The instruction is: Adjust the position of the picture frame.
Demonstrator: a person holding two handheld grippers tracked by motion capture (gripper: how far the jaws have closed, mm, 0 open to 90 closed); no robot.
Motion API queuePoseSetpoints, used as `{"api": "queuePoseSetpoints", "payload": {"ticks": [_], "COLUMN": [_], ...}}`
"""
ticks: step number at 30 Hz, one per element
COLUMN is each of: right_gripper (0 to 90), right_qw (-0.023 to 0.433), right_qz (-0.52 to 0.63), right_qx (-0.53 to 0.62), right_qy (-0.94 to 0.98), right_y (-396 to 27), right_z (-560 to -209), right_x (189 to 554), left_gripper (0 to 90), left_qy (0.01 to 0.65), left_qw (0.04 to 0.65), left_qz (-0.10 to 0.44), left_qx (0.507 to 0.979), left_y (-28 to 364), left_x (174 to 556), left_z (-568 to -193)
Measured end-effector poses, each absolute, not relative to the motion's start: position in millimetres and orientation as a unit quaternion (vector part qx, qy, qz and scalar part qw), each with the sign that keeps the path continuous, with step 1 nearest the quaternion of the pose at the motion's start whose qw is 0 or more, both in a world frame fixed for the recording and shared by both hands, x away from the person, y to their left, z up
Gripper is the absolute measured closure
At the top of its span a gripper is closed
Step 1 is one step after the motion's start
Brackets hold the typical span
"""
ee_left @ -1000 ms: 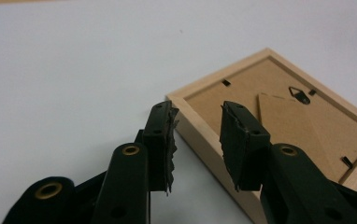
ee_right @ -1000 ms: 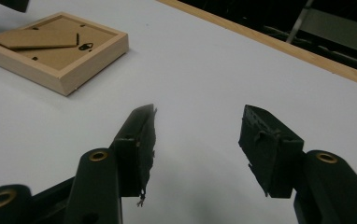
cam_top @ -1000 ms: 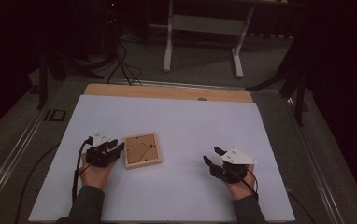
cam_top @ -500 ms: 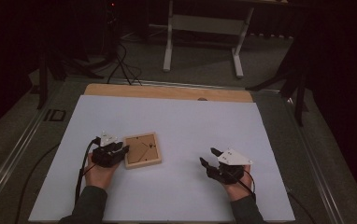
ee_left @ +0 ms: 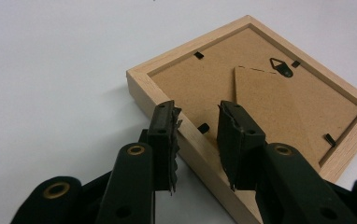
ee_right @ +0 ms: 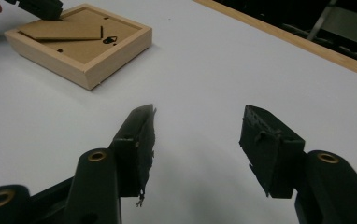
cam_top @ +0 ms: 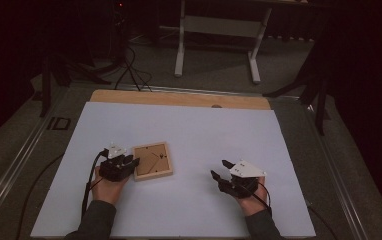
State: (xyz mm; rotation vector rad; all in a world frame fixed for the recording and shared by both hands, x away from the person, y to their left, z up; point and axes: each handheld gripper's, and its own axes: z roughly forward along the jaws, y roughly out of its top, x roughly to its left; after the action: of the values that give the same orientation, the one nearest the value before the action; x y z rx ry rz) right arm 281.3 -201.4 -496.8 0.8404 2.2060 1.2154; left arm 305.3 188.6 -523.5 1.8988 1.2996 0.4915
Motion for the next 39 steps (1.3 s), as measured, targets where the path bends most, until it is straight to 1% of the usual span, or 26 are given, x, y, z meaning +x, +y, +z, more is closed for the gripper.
{"api": "queuePoseSetpoints", "payload": {"ticks": [7,12,24,28,31,32,34,35,36,38,39], "right_gripper": [48.1,54.5,64.1,70.7,73.0,76.6,80.2,80.2,84.7,88.3,88.3], "right_qw": [0.227,0.221,0.202,0.201,0.199,0.199,0.197,0.197,0.195,0.199,0.199], "right_qz": [0.446,0.445,0.44,0.435,0.433,0.433,0.431,0.431,0.429,0.425,0.425], "right_qx": [0.301,0.291,0.268,0.27,0.268,0.267,0.267,0.267,0.265,0.265,0.265], "right_qy": [0.812,0.818,0.833,0.835,0.837,0.838,0.839,0.839,0.841,0.843,0.843], "right_y": [-195.4,-189.4,-168.7,-160.9,-157.4,-152.9,-150.5,-150.5,-147.3,-144.4,-144.4], "right_z": [-499.2,-500.6,-506.1,-508.6,-509.8,-511.9,-513.1,-513.1,-514.8,-516.2,-516.2], "right_x": [282.7,283.0,287.8,291.8,293.8,296.6,298.1,298.1,299.4,299.8,299.8], "left_gripper": [68.3,69.0,70.0,70.0,70.0,70.0,70.1,70.1,70.1,70.1,70.1], "left_qy": [0.506,0.501,0.492,0.484,0.483,0.482,0.48,0.48,0.478,0.477,0.477], "left_qw": [0.389,0.391,0.395,0.394,0.395,0.395,0.396,0.396,0.397,0.397,0.397], "left_qz": [0.19,0.184,0.178,0.177,0.176,0.175,0.174,0.174,0.174,0.173,0.173], "left_qx": [0.747,0.75,0.756,0.761,0.761,0.762,0.763,0.763,0.764,0.765,0.765], "left_y": [184.0,181.5,175.5,173.9,173.1,171.6,169.7,169.7,168.3,167.0,167.0], "left_x": [306.6,306.7,308.5,310.3,311.1,311.6,312.2,312.2,312.9,313.4,313.4], "left_z": [-523.9,-523.8,-524.0,-523.8,-523.8,-523.8,-523.8,-523.8,-523.9,-523.9,-523.9]}}
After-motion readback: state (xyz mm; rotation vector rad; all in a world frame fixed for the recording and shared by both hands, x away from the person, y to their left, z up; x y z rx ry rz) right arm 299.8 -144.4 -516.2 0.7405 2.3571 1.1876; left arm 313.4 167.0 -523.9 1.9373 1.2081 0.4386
